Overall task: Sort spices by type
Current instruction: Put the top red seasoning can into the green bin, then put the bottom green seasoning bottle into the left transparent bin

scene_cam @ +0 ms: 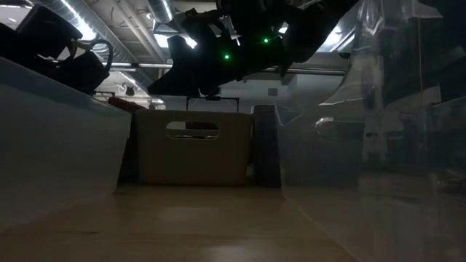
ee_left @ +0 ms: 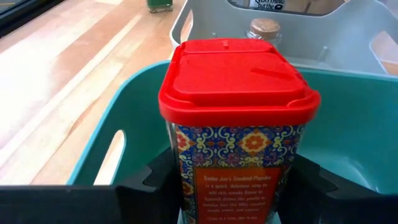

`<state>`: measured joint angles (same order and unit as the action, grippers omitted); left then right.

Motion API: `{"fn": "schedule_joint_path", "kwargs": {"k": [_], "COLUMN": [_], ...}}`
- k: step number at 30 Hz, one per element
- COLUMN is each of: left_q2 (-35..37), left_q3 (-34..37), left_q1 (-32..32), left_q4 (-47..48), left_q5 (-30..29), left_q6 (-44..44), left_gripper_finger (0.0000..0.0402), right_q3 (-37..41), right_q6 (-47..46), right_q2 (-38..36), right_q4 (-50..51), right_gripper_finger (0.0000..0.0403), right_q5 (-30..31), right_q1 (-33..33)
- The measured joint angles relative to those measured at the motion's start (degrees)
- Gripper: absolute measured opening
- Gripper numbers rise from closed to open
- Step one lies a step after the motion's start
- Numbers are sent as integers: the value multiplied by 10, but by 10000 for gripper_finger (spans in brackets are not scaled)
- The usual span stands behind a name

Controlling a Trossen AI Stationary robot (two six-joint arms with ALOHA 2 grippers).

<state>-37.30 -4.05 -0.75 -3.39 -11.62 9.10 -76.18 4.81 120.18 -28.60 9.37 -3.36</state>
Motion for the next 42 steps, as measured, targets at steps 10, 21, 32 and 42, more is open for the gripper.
{"fn": "schedule_joint_path", "kwargs": {"k": [10, 21, 32, 42], "left_q2": [0, 4, 5, 5], "left_q3": [0, -22, -74, -155], "left_q1": [0, 0, 0, -14], "left_q4": [-5, -1, -1, 65], "left_q5": [2, 0, 13, 137], "left_q6": [16, -11, -20, -9], "left_gripper_finger": [257, 269, 269, 269], "right_q3": [0, 0, 0, 0], "right_q6": [0, 0, 0, 0], "right_q2": [0, 0, -22, -56], "right_q4": [0, 1, 29, 77], "right_gripper_finger": [14, 14, 14, 14], "right_q5": [0, 0, 0, -1], "right_q1": [0, 0, 0, 0]}}
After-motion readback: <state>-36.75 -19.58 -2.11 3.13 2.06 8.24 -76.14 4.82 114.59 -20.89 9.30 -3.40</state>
